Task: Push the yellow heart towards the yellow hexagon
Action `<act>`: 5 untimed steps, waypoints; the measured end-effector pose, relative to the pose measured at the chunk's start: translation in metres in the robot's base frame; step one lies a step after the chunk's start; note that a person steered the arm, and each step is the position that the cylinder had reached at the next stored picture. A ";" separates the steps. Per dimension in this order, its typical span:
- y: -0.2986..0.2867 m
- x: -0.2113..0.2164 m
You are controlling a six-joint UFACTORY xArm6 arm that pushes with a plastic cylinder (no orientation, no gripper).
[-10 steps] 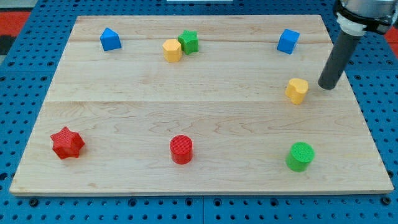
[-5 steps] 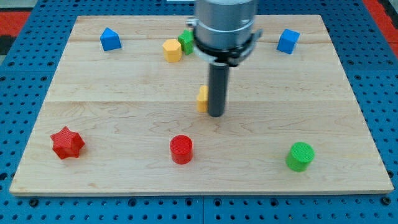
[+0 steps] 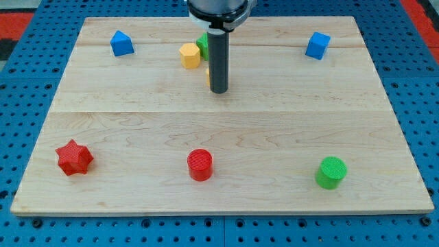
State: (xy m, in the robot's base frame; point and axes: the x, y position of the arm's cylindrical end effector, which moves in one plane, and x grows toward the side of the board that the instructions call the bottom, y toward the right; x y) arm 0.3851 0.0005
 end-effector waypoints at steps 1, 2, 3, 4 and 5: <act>0.016 -0.005; 0.015 -0.019; 0.005 -0.044; -0.008 -0.054; 0.004 -0.054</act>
